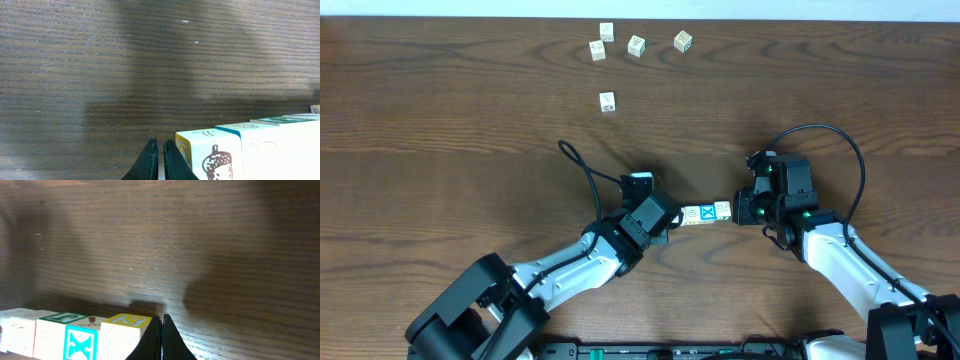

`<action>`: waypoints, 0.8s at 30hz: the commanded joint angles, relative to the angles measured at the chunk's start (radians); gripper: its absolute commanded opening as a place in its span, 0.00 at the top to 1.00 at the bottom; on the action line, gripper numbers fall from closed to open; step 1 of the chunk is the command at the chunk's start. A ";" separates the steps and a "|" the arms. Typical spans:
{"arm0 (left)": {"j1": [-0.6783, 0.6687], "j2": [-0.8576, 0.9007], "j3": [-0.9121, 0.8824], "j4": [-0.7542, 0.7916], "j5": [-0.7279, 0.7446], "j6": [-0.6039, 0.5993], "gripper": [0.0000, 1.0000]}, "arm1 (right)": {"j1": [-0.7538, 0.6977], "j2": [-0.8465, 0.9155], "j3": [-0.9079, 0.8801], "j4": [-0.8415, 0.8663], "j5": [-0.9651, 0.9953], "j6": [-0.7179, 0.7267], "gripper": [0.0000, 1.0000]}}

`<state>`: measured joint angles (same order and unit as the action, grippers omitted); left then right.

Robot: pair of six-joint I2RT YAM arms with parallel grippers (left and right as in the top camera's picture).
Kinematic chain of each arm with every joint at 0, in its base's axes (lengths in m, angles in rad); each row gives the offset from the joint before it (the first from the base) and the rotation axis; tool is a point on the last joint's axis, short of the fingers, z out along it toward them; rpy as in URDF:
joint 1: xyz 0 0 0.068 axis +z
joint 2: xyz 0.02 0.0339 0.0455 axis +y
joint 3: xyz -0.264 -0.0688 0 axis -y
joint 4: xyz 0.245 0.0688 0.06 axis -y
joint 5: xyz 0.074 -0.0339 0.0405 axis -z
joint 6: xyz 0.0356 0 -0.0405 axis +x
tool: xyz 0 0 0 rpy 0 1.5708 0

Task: Lift 5 blocks

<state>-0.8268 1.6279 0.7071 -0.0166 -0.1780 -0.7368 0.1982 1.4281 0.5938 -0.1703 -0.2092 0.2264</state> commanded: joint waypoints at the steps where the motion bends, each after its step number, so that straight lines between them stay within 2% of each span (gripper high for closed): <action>1: -0.003 0.013 -0.010 0.004 0.001 -0.010 0.93 | 0.007 0.013 0.019 0.016 -0.028 -0.008 0.99; 24: -0.003 0.013 -0.010 0.004 0.001 -0.010 0.92 | 0.040 0.080 0.020 0.113 -0.088 -0.105 0.99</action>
<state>-0.8268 1.6279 0.7071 -0.0166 -0.1780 -0.7368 0.2256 1.4990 0.5941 -0.0624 -0.2600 0.1589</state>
